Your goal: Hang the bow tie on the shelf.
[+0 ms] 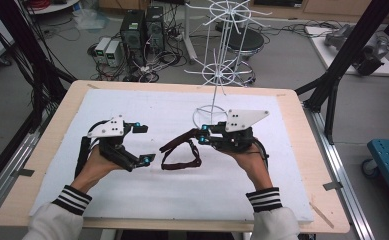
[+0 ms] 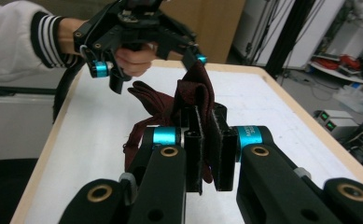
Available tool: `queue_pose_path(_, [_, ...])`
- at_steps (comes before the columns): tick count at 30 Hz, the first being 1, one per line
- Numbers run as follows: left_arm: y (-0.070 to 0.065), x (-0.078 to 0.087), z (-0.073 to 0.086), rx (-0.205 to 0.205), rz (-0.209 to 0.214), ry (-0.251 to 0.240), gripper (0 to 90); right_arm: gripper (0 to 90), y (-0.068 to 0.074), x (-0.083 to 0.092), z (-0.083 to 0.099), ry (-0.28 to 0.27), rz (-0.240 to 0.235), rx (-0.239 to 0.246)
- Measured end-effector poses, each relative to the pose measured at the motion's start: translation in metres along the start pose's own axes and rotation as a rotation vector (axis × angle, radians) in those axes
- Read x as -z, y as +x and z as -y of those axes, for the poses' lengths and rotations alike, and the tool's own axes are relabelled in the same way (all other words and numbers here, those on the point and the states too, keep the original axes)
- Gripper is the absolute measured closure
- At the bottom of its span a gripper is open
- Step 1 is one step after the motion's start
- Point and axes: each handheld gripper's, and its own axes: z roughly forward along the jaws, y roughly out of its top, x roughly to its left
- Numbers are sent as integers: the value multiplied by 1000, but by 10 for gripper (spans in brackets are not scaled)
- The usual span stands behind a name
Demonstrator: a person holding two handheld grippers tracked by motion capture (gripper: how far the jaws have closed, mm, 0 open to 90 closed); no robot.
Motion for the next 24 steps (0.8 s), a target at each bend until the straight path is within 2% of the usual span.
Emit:
queue_pose_path(6, [0, 11, 10, 15, -41, -20, 17, 861, -3, 6, -2, -16, 47, -8])
queue_pose_path(11, [-1, 20, 15, 6, -81, -22, 17, 861, -7, 12, -5, -25, 103, -22])
queue_pose_path(14, [-2, 29, 21, 3, -103, -50, 17, 860, -9, 15, -8, -29, 134, -24])
queue_pose_path(19, [-1, 37, 30, 15, -131, -47, 17, 860, -12, 20, -12, -31, 187, -38])
queue_pose_path(21, [-2, 44, 36, 12, -157, -72, 17, 860, -16, 23, -14, -35, 216, -50])
queue_pose_path(24, [-2, 48, 40, 24, -165, -88, 17, 860, -19, 24, -17, -30, 248, -55])
